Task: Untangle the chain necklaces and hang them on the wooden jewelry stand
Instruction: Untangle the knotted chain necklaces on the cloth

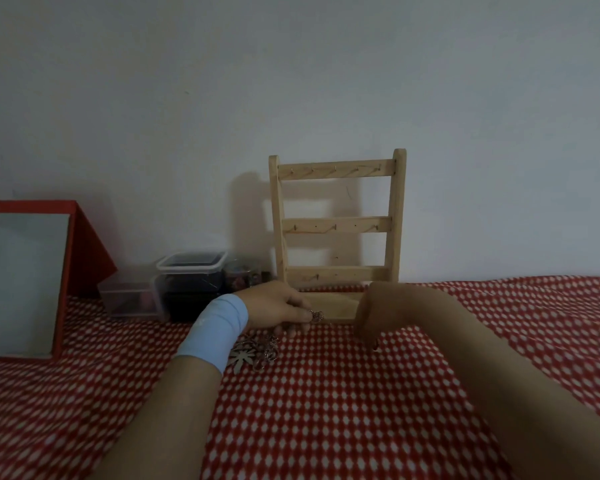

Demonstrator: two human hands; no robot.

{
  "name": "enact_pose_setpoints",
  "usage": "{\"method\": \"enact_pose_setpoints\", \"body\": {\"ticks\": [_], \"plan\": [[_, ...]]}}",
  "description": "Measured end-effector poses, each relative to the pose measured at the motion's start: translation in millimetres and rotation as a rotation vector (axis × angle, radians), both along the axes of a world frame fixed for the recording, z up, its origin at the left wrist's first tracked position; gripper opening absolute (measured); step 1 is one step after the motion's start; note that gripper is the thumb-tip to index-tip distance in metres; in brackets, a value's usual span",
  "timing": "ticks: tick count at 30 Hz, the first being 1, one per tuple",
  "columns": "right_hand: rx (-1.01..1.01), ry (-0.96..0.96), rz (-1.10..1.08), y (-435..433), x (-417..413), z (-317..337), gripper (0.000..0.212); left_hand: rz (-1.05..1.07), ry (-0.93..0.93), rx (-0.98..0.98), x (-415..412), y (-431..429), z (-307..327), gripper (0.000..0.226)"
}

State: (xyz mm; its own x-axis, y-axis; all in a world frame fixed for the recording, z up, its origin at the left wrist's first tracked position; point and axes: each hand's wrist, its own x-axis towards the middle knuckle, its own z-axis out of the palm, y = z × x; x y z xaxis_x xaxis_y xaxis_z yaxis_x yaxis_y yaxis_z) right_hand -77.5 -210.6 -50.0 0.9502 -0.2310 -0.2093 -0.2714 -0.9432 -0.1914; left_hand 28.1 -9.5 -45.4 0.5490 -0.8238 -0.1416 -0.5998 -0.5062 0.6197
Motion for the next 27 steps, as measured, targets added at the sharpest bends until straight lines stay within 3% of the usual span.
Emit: {"method": "enact_pose_setpoints", "body": {"ticks": [2,5,7,9,13,21,25,27], "plan": [[0.116,-0.119,0.06,7.4,0.9,2.7,0.028,-0.008,0.002,-0.028,-1.2,-1.9,0.1,0.021],[0.564,-0.256,0.103,19.7,5.4,0.4,0.028,-0.001,-0.001,-0.083,0.0,-2.8,-0.9,0.024],[0.733,-0.294,0.093,22.4,5.8,-4.1,0.021,0.005,0.062,-0.142,-0.8,-2.7,-0.9,0.026],[0.775,-0.357,0.061,21.7,4.2,-7.6,0.015,0.018,0.167,-0.18,-2.9,-3.1,-0.3,0.027],[0.778,-0.469,0.033,19.0,3.2,-8.7,0.01,0.071,0.168,-0.181,-5.4,-4.6,-0.3,0.027],[0.824,-0.511,0.083,22.6,0.6,-5.7,0.01,0.104,0.153,-0.255,-0.5,-5.5,-3.0,0.038],[0.866,-0.509,0.004,21.0,0.8,-4.6,0.006,0.104,0.043,-0.233,-6.7,-8.2,-1.0,0.048],[0.867,-0.509,0.0,20.7,0.5,-4.1,0.006,0.094,0.147,-0.265,-8.7,-10.4,-3.2,0.046]]}}
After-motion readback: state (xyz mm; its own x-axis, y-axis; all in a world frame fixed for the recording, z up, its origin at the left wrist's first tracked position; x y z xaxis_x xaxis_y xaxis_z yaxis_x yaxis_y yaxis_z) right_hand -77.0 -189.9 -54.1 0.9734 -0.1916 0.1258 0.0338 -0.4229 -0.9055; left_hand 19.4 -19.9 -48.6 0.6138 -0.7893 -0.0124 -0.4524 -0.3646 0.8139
